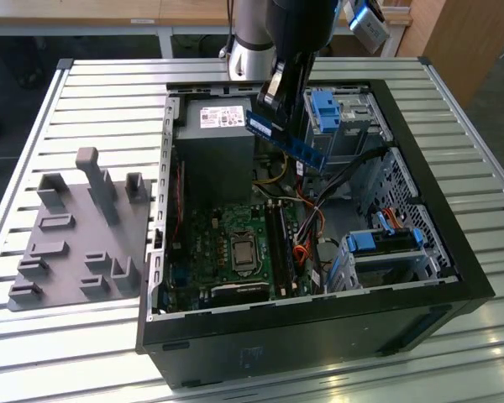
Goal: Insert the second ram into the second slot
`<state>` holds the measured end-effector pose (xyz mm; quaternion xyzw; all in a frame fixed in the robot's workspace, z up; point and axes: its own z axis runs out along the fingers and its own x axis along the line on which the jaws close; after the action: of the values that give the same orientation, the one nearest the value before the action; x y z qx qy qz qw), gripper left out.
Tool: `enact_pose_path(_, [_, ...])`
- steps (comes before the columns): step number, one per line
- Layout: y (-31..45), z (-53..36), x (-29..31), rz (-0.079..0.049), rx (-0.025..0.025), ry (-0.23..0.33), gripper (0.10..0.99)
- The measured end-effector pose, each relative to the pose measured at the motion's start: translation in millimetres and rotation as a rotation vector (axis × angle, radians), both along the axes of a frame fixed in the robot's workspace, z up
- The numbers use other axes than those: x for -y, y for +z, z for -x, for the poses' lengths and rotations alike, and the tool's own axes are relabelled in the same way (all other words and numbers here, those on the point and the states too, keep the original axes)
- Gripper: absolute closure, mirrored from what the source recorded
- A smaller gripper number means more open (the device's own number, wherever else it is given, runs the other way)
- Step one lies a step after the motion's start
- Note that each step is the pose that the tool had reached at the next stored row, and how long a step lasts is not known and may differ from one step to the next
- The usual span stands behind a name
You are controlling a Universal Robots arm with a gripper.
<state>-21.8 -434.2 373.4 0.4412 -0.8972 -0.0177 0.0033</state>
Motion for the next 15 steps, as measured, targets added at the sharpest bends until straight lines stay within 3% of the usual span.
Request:
enact_pose_path(4, [-0.4, 0.3, 0.0, -0.001, 0.0001, -0.025, 0.949])
enact_pose_path(15, [-1.8, 0.6, 0.0, -0.001, 0.0001, -0.165, 0.949])
